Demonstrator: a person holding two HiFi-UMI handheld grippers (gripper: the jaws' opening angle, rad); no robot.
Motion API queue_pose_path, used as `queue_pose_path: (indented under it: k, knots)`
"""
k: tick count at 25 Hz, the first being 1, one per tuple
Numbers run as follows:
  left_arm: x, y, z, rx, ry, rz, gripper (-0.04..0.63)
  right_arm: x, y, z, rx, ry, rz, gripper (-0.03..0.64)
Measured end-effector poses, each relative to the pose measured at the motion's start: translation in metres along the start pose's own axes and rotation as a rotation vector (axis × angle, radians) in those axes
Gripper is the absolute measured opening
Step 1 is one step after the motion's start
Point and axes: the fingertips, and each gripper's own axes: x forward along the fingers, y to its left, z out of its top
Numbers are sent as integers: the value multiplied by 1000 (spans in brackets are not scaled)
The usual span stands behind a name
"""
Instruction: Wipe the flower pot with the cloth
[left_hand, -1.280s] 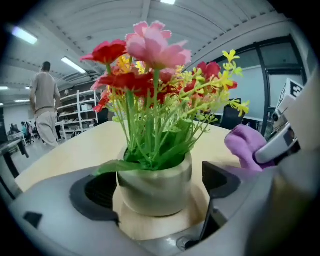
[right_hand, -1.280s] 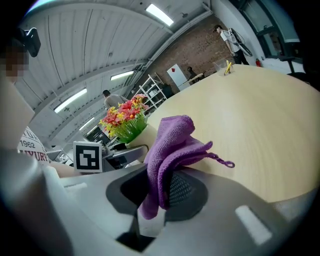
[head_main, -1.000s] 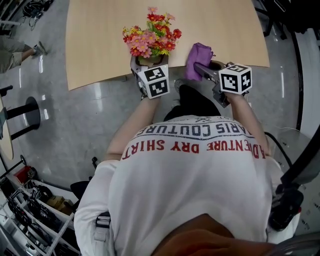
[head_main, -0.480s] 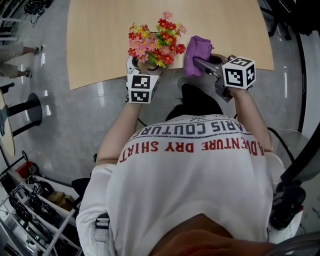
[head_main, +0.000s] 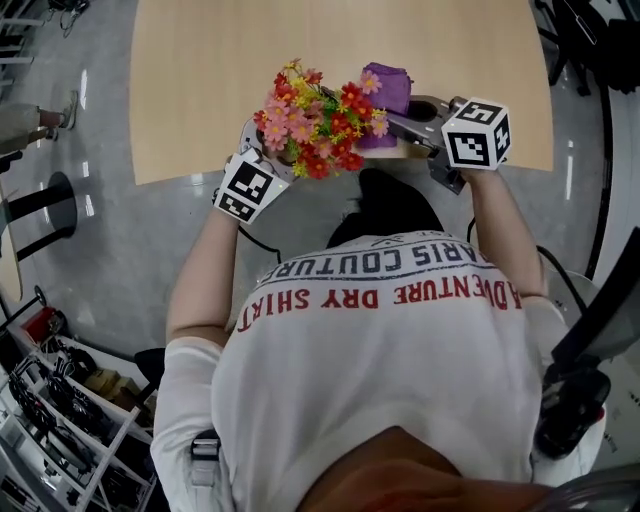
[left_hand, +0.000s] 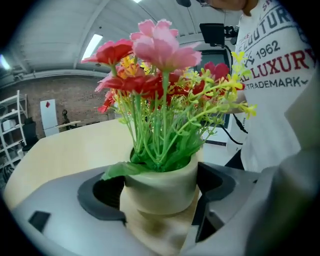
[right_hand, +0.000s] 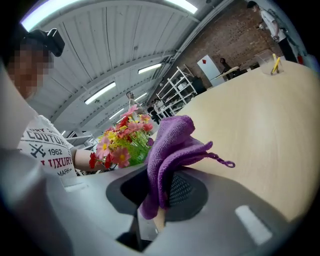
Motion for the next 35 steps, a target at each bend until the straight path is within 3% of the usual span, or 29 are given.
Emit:
queue_pose_path:
  k: [9, 16, 18, 22, 26, 30, 35]
  knots:
    - [3, 4, -3, 31, 15, -62, 456, 33, -1, -7, -85, 173, 112, 44]
    - [3, 3, -4, 42, 22, -82, 457, 42, -6, -10, -46, 265, 186, 44]
    - [3, 4, -4, 44, 19, -86, 457, 45, -13, -12, -44, 295, 165, 44]
    - [2, 4, -3, 42, 14, -92, 457, 55, -37, -24, -115, 385, 27, 44]
    - [4, 4, -3, 46, 16, -98, 457, 58, -47, -29, -74, 428, -9, 44]
    - [3, 4, -4, 46, 27, -89, 457, 56, -45, -27, -63, 409, -13, 44]
    - [-1, 4, -8, 4, 37, -21, 459, 39, -41, -12, 11, 216, -39, 44]
